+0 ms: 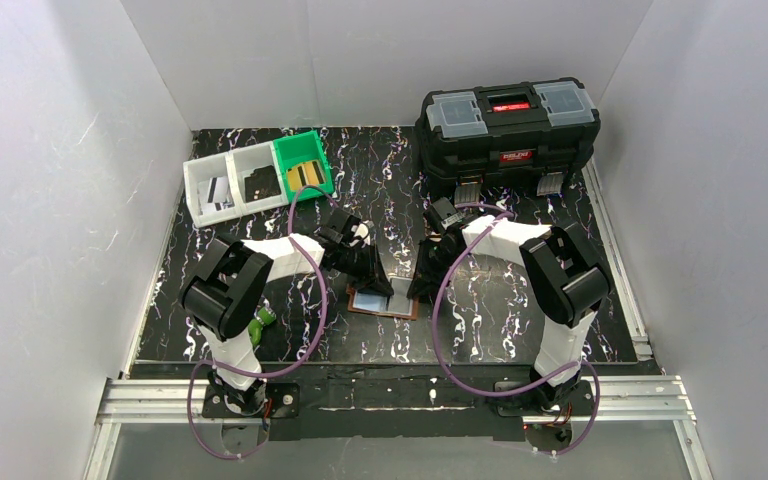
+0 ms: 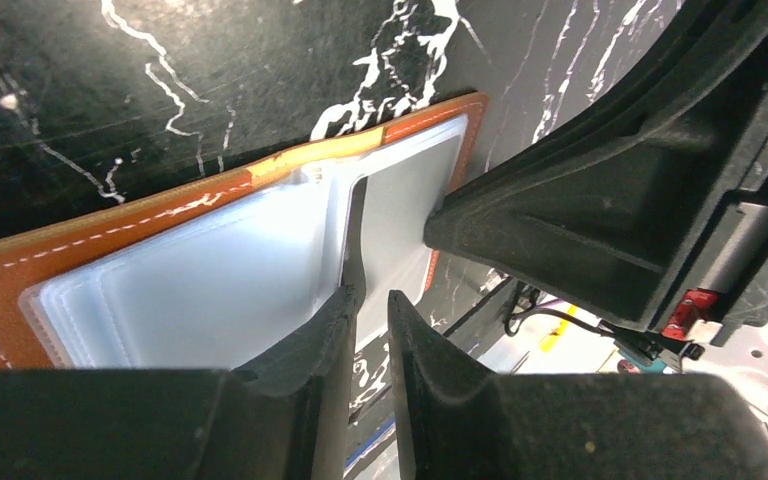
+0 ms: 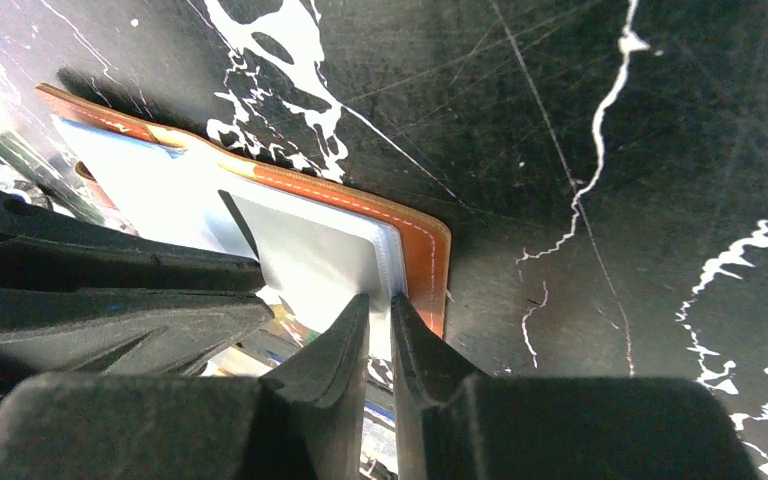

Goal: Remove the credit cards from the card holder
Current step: Remove the credit card from the card holder.

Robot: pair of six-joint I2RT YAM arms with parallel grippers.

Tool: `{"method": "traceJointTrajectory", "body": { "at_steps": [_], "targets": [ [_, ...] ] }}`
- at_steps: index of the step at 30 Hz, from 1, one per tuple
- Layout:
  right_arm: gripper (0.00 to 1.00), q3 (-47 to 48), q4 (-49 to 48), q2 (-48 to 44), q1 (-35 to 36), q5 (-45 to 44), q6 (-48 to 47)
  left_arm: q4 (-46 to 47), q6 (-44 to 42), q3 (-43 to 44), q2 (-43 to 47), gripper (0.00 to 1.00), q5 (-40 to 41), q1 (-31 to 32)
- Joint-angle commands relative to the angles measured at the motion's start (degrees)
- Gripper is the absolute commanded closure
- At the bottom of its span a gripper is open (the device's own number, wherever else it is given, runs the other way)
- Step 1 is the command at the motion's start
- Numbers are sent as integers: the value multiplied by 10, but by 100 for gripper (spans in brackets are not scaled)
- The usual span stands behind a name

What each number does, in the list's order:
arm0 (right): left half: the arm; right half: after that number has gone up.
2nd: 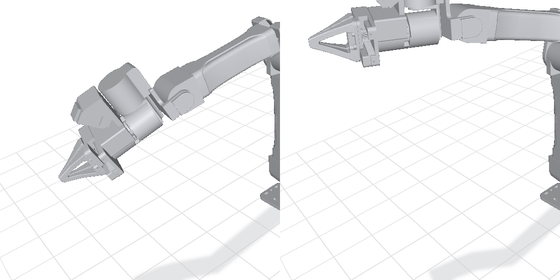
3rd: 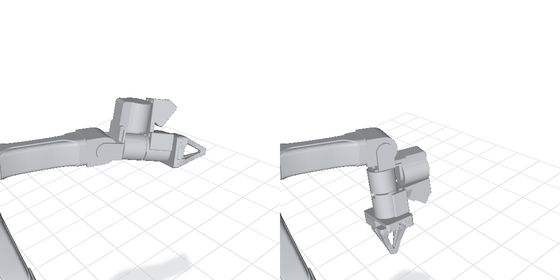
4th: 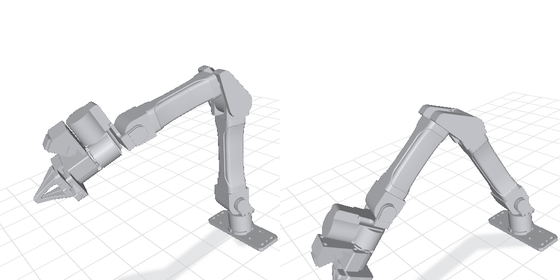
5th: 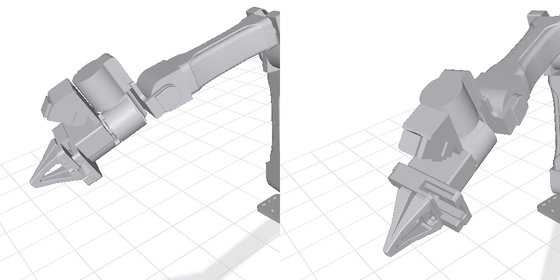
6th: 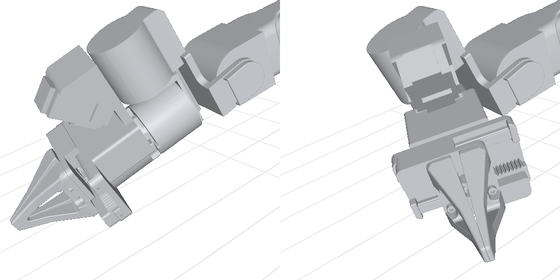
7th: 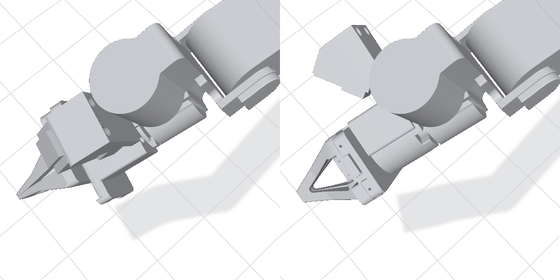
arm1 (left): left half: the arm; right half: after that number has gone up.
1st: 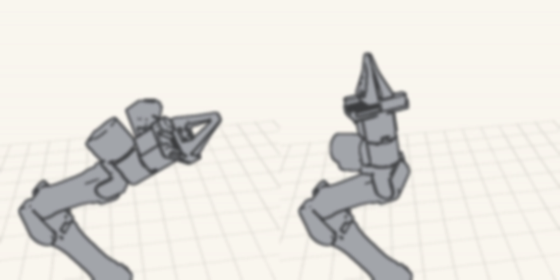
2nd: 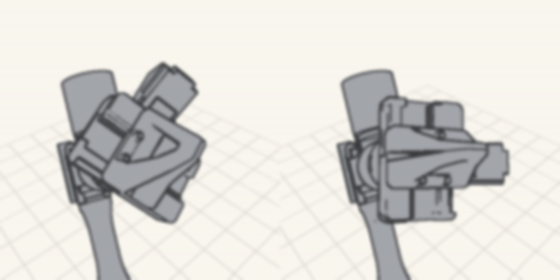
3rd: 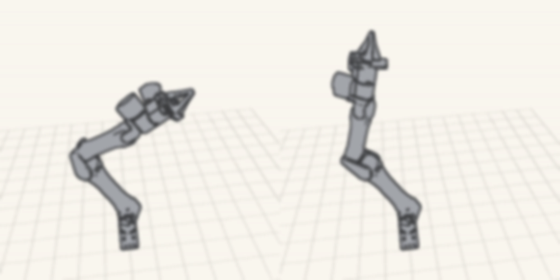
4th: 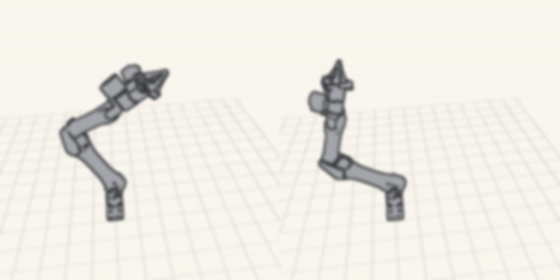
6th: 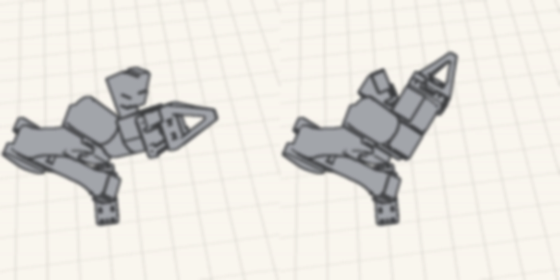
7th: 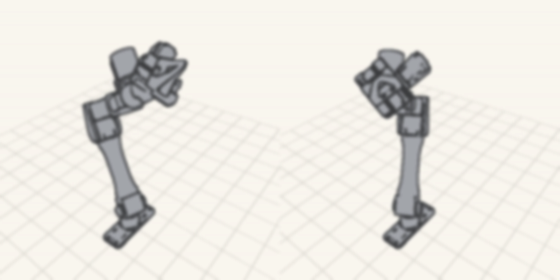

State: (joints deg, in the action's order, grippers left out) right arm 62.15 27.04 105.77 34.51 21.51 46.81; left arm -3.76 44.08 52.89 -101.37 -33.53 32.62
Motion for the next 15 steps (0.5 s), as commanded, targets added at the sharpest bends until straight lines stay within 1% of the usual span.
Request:
{"method": "traceJointTrajectory", "body": {
  "at_steps": [1, 4, 8, 15],
  "targets": [
    [79, -9, 6, 40, 6, -59, -8, -59, -33, 11, 17, 82, 44, -3],
    [79, -9, 7, 41, 6, -60, -8, -64, -39, 10, 21, 82, 49, -4],
    [79, -7, 8, 44, 6, -58, -8, -56, -37, 12, 14, 82, 35, -4],
    [79, -4, 9, 46, 6, -59, -10, -8, -24, 5, 12, 84, -6, -2]
  ]
}}
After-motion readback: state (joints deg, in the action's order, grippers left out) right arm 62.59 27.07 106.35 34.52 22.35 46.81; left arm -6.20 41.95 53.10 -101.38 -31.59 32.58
